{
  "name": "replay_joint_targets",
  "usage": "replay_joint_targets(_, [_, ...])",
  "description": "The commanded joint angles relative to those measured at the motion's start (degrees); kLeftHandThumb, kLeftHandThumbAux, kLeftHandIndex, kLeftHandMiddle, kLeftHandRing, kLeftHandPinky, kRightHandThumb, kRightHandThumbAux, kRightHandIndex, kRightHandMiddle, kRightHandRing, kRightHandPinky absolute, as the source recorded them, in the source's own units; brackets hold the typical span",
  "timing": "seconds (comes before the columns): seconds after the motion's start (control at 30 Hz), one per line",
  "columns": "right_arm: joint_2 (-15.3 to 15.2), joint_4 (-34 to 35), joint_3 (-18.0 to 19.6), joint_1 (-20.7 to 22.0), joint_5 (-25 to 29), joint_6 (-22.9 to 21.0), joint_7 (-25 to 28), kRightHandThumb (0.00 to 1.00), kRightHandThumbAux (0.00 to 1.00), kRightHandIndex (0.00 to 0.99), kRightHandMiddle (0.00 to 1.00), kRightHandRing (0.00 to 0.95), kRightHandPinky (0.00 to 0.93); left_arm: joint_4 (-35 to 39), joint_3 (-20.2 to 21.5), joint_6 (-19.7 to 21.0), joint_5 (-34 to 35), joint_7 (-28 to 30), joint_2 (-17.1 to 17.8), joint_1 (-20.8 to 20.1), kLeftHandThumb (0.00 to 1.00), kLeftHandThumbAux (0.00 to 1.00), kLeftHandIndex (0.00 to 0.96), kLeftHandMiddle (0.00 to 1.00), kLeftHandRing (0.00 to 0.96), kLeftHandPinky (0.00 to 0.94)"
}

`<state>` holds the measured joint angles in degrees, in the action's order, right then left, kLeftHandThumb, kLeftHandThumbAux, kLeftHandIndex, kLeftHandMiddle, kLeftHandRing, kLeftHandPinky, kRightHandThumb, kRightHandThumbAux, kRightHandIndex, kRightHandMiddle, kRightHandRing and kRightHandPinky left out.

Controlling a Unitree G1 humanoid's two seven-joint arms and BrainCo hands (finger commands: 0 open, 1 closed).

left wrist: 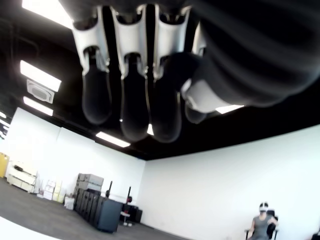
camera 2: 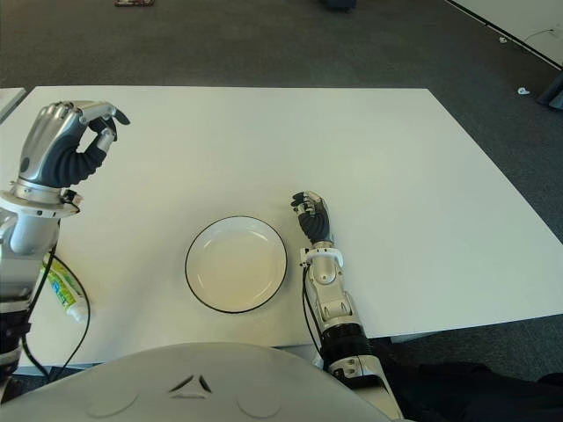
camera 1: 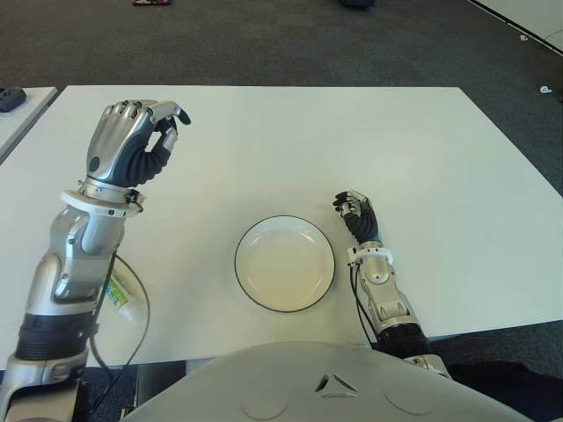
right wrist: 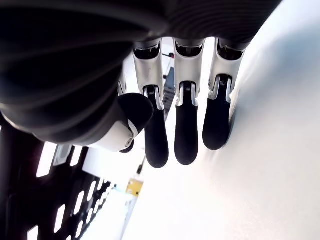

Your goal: Put the toothpaste on the table into the plate.

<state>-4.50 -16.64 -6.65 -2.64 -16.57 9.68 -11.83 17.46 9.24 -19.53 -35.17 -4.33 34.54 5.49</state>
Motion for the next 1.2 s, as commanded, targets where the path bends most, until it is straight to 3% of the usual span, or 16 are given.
replay_joint_targets(0.03, [0.34, 0.18, -0.61, -1.07, -0.03, -0.72, 0.65, 0.826, 0.700, 0.366, 0.486, 0.460, 0.393, 0.04, 2.90, -2.21, -2.72, 4.08, 6.23, 4.54, 0.835, 0.677, 0.433, 0.450, 0.379, 0.371])
replay_joint_targets(0.13, [0.34, 0.55, -0.64, -1.29, -0.13, -1.02, 0.54, 0.826, 0.700, 0.365, 0.486, 0.458, 0.384, -4.01, 4.53, -6.62, -6.66, 1.71, 11.26, 6.65, 0.747, 0.699, 0.417, 0.338, 0.313, 0.321])
replay_joint_targets(0.23, [0.35, 0.89, -0.62, -1.49, -0.19, -1.30, 0.50, 0.826, 0.700, 0.366, 0.486, 0.456, 0.384, -9.52, 4.71, -11.38, -13.25, -4.30, 16.18, 7.25, 0.669, 0.590, 0.223, 0.251, 0.248, 0.274])
replay_joint_targets(0.53, [0.19, 0.97, -0.74, -1.69, -0.26, -1.04, 0.64, 0.827, 0.699, 0.370, 0.484, 0.456, 0.392, -15.89, 3.23, -14.47, -26.73, -14.96, 26.32, 8.41, 0.582, 0.463, 0.076, 0.134, 0.130, 0.155])
replay_joint_targets(0.8, [-0.07, 0.27, -0.74, -1.58, -0.01, -0.61, 0.73, 0.827, 0.699, 0.369, 0.486, 0.462, 0.394, -15.35, 6.11, -13.59, -30.66, -20.79, 30.35, 14.67, 0.489, 0.388, 0.008, 0.056, 0.042, 0.088])
replay_joint_targets(1.2, [-0.10, 1.08, -0.72, -2.05, 0.25, -1.00, 1.09, 0.828, 0.698, 0.375, 0.481, 0.458, 0.384, -18.64, 7.55, -13.24, -30.71, -21.54, 33.65, 21.33, 0.462, 0.292, 0.000, 0.010, 0.001, 0.040])
